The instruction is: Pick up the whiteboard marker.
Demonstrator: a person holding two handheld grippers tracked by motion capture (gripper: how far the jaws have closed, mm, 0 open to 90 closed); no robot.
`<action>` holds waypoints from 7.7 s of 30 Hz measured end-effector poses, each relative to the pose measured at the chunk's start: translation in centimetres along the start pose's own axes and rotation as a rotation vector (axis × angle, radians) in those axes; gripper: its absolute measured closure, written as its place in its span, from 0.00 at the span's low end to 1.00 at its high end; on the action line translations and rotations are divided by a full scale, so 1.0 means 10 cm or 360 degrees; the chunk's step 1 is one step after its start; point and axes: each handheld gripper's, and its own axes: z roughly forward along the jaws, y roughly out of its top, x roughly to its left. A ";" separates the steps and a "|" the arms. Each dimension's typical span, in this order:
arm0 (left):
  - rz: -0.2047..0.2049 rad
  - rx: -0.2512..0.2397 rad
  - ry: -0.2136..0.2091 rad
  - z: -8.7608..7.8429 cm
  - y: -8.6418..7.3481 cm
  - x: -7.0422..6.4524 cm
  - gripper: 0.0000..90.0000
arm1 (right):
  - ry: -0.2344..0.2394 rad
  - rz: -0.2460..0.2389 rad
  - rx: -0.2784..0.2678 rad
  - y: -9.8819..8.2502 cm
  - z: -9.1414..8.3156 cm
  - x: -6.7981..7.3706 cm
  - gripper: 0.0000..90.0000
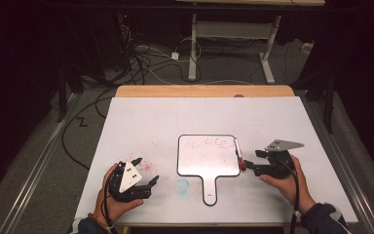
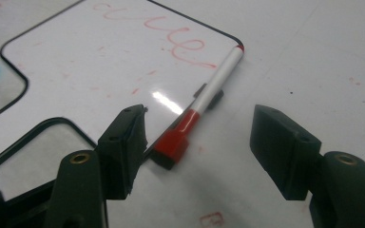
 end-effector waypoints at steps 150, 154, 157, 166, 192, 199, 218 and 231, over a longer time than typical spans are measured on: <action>-0.0223 -0.0198 -0.0196 1.68 1.01 -0.17 0.87 | -0.0028 -0.0415 -0.0272 -0.33 -0.23 0.40 0.44; -0.0227 -0.0209 -0.0174 1.68 0.98 -0.06 0.87 | -0.0028 -0.0417 -0.0252 -0.34 -0.22 0.39 0.44; -0.0262 -0.0185 -0.0131 1.67 0.93 0.07 0.87 | -0.0038 -0.0412 -0.0248 -0.35 -0.22 0.38 0.44; -0.0263 -0.0166 -0.0225 1.52 0.84 0.12 0.87 | -0.0039 -0.0414 -0.0245 -0.35 -0.23 0.37 0.43; -0.0105 -0.0079 -0.0288 1.70 1.07 0.03 0.87 | -0.0019 -0.0425 -0.0225 -0.35 -0.23 0.37 0.43; -0.0204 -0.0100 -0.0248 1.75 1.03 0.17 0.87 | -0.0027 -0.0426 -0.0226 -0.35 -0.24 0.37 0.43; -0.0165 -0.0064 -0.0259 1.89 1.17 0.10 0.87 | -0.0028 -0.0445 -0.0223 -0.35 -0.24 0.36 0.43; 0.0061 0.0016 -0.0429 2.09 1.52 -0.35 0.87 | -0.0015 -0.0439 -0.0219 -0.35 -0.23 0.34 0.43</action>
